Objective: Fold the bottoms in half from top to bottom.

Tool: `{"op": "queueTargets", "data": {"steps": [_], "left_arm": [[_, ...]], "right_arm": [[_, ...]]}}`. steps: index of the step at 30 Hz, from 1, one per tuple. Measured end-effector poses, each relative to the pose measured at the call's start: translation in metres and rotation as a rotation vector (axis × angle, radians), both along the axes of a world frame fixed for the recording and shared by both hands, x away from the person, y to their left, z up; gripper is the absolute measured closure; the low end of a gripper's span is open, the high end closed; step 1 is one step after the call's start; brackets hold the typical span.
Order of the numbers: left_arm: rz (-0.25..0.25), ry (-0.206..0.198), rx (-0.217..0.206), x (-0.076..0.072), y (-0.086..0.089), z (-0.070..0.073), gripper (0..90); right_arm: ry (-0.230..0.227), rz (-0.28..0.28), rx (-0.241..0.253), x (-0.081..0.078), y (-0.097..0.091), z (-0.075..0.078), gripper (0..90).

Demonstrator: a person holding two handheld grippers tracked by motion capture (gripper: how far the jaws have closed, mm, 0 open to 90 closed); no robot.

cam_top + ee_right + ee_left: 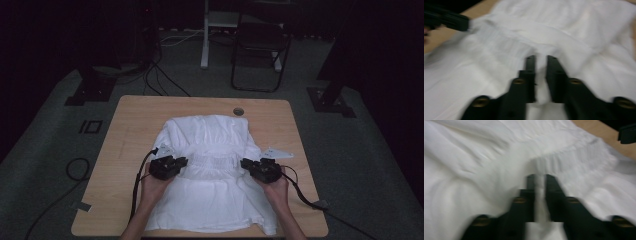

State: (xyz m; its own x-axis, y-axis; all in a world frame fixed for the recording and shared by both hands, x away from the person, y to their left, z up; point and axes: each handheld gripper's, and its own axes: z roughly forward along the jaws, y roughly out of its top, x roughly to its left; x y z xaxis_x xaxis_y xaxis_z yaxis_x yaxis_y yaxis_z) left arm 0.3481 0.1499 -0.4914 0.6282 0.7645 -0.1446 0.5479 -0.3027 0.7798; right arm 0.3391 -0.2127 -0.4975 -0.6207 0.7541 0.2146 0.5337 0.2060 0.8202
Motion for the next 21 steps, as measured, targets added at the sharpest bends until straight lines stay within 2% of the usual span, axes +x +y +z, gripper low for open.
{"op": "queueTargets", "data": {"steps": [1, 3, 4, 5, 6, 7, 10, 11, 12, 13, 14, 15, 16, 17, 18, 19, 21], "left_arm": [[0.014, 0.029, 0.035, 0.010, -0.006, -0.007, 90.0], [0.004, 0.071, 0.034, 0.018, -0.013, -0.017, 90.0], [0.004, 0.071, 0.034, 0.018, -0.013, -0.017, 90.0], [-0.006, 0.086, 0.059, 0.022, -0.020, -0.027, 90.0], [-0.006, 0.086, 0.059, 0.022, -0.020, -0.027, 90.0], [-0.003, 0.112, 0.074, 0.026, -0.024, -0.036, 90.0], [-0.007, 0.128, 0.064, 0.026, -0.026, -0.042, 89.2], [-0.038, 0.125, 0.049, 0.021, -0.026, -0.041, 88.0], [-0.038, 0.125, 0.049, 0.021, -0.026, -0.041, 87.0], [-0.065, 0.124, 0.051, 0.017, -0.027, -0.040, 86.5], [-0.148, 0.130, 0.061, 0.006, -0.028, -0.038, 85.5], [-0.185, 0.117, 0.064, -0.001, -0.028, -0.036, 84.9], [-0.185, 0.117, 0.064, -0.001, -0.028, -0.036, 84.4], [-0.210, 0.109, 0.053, -0.008, -0.027, -0.035, 84.4], [-0.220, 0.105, 0.029, -0.013, -0.024, -0.033, 83.3], [-0.219, 0.099, 0.004, -0.016, -0.020, -0.032, 80.9], [-0.208, 0.089, -0.006, -0.017, -0.018, -0.029, 80.3]], "right_arm": [[0.058, -0.016, -0.020, 0.013, 0.003, -0.008, 89.7], [0.110, -0.016, -0.036, 0.024, 0.009, -0.020, 89.8], [0.122, -0.002, -0.035, 0.028, 0.012, -0.025, 89.8], [0.138, 0.003, -0.039, 0.032, 0.015, -0.030, 89.7], [0.138, 0.003, -0.039, 0.032, 0.015, -0.030, 89.7], [0.165, 0.007, -0.082, 0.039, 0.019, -0.039, 88.5], [0.181, 0.017, -0.079, 0.042, 0.020, -0.043, 86.9], [0.161, 0.051, -0.045, 0.038, 0.019, -0.042, 84.8], [0.145, 0.076, -0.031, 0.034, 0.018, -0.040, 83.4], [0.129, 0.106, -0.015, 0.030, 0.017, -0.037, 82.4], [0.110, 0.148, -0.002, 0.024, 0.016, -0.035, 81.4], [0.090, 0.195, 0.014, 0.017, 0.014, -0.032, 80.4], [0.090, 0.195, 0.014, 0.017, 0.014, -0.032, 80.4], [0.062, 0.251, 0.031, 0.010, 0.012, -0.029, 79.2], [0.044, 0.305, 0.056, 0.003, 0.010, -0.026, 77.9], [0.026, 0.337, 0.071, -0.007, 0.006, -0.021, 76.7], [0.017, 0.314, 0.037, -0.011, 0.004, -0.018, 76.1]]}}
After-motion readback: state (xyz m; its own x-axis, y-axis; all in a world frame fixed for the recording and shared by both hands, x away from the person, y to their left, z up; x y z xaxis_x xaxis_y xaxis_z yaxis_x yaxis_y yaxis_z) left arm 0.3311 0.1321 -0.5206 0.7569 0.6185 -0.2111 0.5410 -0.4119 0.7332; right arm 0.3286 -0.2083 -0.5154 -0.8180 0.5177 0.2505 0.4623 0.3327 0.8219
